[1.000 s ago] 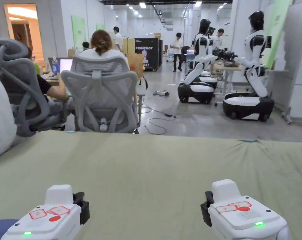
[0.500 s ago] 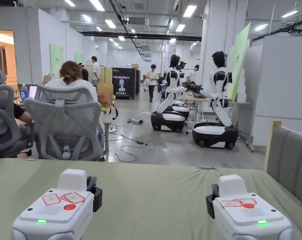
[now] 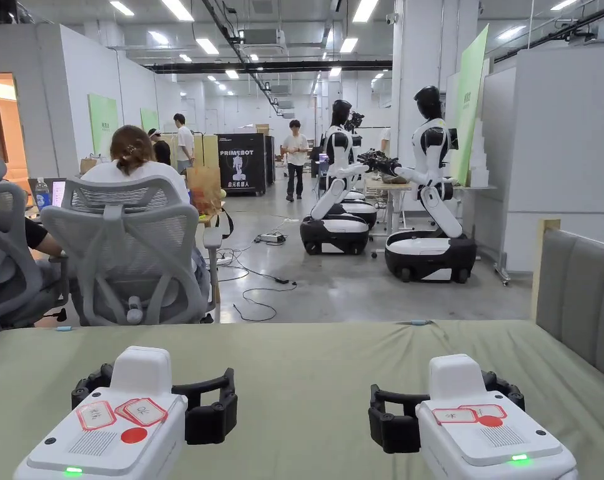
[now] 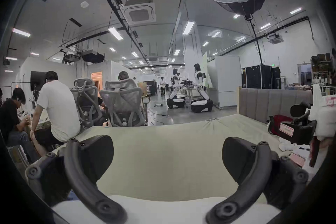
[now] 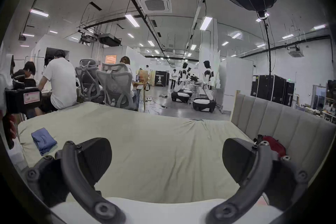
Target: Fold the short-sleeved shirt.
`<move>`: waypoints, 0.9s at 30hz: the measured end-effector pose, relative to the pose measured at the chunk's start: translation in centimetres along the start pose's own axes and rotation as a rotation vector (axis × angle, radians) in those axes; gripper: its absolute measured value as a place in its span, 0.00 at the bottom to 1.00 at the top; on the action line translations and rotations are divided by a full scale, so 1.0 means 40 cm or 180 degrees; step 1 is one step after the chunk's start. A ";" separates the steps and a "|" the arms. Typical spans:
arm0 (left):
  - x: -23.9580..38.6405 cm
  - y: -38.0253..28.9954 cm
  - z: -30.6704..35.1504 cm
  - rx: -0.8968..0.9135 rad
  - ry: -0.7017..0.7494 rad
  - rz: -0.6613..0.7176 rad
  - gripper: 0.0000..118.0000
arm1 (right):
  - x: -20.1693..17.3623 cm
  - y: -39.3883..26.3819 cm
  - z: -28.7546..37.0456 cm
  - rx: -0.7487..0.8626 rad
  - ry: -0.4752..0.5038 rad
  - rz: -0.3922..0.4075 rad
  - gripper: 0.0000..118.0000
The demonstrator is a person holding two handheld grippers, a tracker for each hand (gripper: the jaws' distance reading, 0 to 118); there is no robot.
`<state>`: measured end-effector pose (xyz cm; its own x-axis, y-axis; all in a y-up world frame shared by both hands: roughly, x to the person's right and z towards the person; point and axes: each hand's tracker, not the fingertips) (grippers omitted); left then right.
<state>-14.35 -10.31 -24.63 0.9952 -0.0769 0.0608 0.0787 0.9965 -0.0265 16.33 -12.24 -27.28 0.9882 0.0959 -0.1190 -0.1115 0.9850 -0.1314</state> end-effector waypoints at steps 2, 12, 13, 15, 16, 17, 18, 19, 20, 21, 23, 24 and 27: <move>0.007 0.004 0.002 0.0009 -0.0002 0.0001 1.00 | 0.001 0.004 0.002 -0.0011 -0.0043 0.0021 1.00; 0.007 -0.006 0.000 -0.0012 0.0019 0.0051 1.00 | 0.010 0.012 -0.001 -0.0099 0.0068 -0.0153 1.00; 0.010 -0.005 0.001 -0.0016 0.0021 0.0051 1.00 | 0.007 0.011 -0.003 -0.0107 0.0071 -0.0149 1.00; 0.011 -0.007 0.000 -0.0020 0.0028 0.0052 1.00 | 0.000 0.013 -0.001 -0.0108 0.0050 -0.0103 1.00; 0.011 -0.008 -0.001 -0.0022 0.0029 0.0061 1.00 | -0.002 0.012 -0.001 -0.0099 0.0042 -0.0074 1.00; 0.012 -0.006 0.000 -0.0025 0.0024 0.0066 1.00 | -0.003 0.013 -0.001 -0.0095 0.0040 -0.0056 1.00; 0.012 -0.007 0.000 -0.0032 0.0021 0.0068 1.00 | -0.004 0.015 0.001 -0.0090 0.0043 -0.0048 1.00; 0.013 -0.008 -0.001 -0.0040 0.0027 0.0068 1.00 | -0.004 0.015 0.001 -0.0083 0.0055 -0.0061 1.00; 0.013 -0.009 -0.001 -0.0044 0.0031 0.0067 1.00 | -0.003 0.015 0.001 -0.0084 0.0075 -0.0096 1.00; 0.013 -0.009 0.001 -0.0046 0.0031 0.0067 1.00 | 0.000 0.016 0.000 -0.0098 0.0117 -0.0170 1.00; 0.013 -0.010 0.001 -0.0060 0.0029 0.0072 1.00 | 0.006 0.019 0.001 -0.0113 0.0190 -0.0309 1.00; 0.013 -0.011 0.001 -0.0061 0.0033 0.0069 1.00 | 0.007 0.021 0.001 -0.0124 0.0178 -0.0365 1.00; 0.012 -0.012 0.003 -0.0075 0.0039 0.0072 1.00 | 0.001 0.031 0.003 -0.0110 0.0037 -0.0407 1.00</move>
<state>-13.93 -10.84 -24.46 0.9974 -0.0550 0.0476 0.0574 0.9970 -0.0512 16.25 -11.00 -27.34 0.9934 -0.0320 -0.1103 0.0117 0.9836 -0.1801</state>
